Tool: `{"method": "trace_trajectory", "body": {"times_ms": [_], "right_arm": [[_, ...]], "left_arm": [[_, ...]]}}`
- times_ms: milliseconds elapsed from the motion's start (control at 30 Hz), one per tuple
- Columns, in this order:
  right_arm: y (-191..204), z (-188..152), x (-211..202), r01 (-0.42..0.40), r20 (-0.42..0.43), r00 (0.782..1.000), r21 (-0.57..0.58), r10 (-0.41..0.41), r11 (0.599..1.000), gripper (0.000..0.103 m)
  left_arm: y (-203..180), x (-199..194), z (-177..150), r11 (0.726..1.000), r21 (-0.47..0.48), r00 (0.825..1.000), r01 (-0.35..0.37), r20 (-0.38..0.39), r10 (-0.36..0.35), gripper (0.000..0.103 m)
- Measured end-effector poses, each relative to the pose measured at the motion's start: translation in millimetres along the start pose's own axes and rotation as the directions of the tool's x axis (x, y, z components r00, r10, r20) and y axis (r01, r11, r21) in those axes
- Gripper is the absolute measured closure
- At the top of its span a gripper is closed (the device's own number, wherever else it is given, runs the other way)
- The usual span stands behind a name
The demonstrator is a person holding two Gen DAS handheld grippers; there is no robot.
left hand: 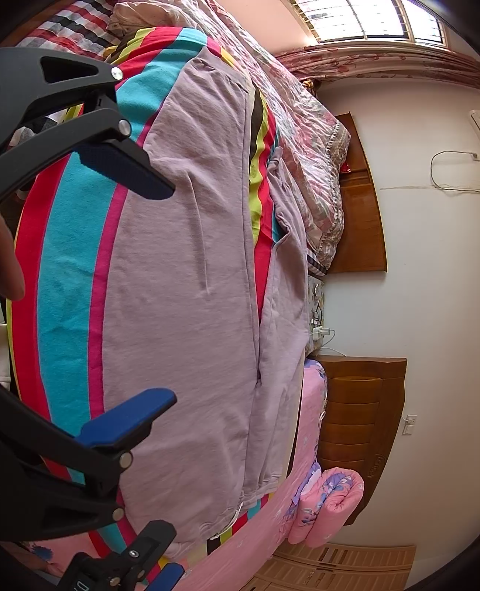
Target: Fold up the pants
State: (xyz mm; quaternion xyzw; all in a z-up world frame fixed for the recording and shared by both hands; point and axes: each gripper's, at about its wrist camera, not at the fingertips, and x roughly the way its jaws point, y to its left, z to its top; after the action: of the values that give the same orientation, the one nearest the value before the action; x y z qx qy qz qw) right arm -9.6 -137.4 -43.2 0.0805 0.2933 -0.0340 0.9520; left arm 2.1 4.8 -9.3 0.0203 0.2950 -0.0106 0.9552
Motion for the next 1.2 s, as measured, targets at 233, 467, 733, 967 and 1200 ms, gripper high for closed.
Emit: {"method": "trace_trajectory", "body": {"times_ms": [233,467,733,967,1200], "right_arm": [[-0.7,-0.6,0.6,-0.004,-0.003,1.000,0.002,0.004,1.000,0.004],[-1.5,-2.6,2.6,-0.008,-0.011,1.000,0.007,0.008,1.000,0.004],[-2.2,-3.2,3.3,-0.012,-0.016,1.000,0.010,0.012,1.000,0.004],[-2.4,-2.3,3.4,-0.012,-0.018,1.000,0.010,0.012,1.000,0.004],[-1.4,-6.0,3.3,-0.015,-0.024,1.000,0.016,0.016,1.000,0.004]], "left_arm": [[0.2,0.2,0.3,1.000,0.000,1.000,0.001,-0.001,-0.001,0.001],[0.3,0.4,0.7,1.000,0.000,1.000,0.001,-0.001,-0.001,0.001],[-0.2,1.2,-0.4,1.000,0.000,1.000,0.001,-0.003,-0.001,0.001],[-0.7,1.5,-1.4,1.000,0.000,1.000,0.001,-0.005,-0.001,0.001],[-1.8,1.3,-4.1,1.000,0.000,1.000,0.002,-0.009,-0.002,0.001]]}}
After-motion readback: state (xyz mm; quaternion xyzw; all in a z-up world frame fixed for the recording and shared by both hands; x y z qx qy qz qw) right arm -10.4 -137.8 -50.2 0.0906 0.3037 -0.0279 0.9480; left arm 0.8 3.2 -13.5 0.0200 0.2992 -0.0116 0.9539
